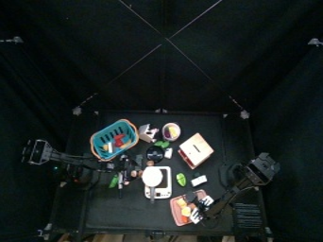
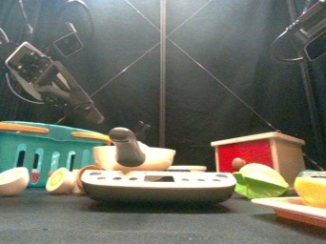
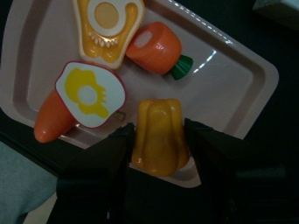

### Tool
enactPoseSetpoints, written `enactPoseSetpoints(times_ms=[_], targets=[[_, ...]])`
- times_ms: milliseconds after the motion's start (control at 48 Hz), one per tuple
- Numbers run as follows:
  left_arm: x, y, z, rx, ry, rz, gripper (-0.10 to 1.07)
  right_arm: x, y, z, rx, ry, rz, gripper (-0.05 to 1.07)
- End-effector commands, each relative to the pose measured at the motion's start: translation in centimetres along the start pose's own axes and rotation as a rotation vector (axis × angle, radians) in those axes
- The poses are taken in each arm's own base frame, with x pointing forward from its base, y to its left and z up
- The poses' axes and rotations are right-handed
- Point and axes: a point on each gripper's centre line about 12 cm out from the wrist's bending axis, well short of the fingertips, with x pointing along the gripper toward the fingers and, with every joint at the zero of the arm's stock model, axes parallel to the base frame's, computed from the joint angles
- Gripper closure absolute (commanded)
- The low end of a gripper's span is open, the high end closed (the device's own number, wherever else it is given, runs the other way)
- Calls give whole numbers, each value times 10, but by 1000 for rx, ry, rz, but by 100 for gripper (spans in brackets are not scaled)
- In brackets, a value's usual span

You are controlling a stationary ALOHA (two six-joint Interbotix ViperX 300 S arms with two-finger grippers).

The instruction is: Place squash half on drawer

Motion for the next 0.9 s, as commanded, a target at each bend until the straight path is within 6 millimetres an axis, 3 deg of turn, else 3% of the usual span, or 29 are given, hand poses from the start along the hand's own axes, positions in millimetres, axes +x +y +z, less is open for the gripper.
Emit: enactPoseSetpoints(times_ms=[0,250,417,479,708,875], targets=[[1,0,6,-1,-21,-1,-1,-23,5,18,22,-32,75,36],[1,0,5,-1,-21,-1,-1,-53,-12,67,56,-118,138,36],[1,0,5,-1,-21,-1,-1,-74,-46,102,110,-193,138,36],[1,0,6,1,-23,-1,-1,-82,-65,113,126,-221,125,36],[1,0,5,-1,-20,-1,-1,-103,-164,152,333,-332,73,36],[1,0,5,0,-20,1,-1,-103,-218,163,444,-421,49,36]])
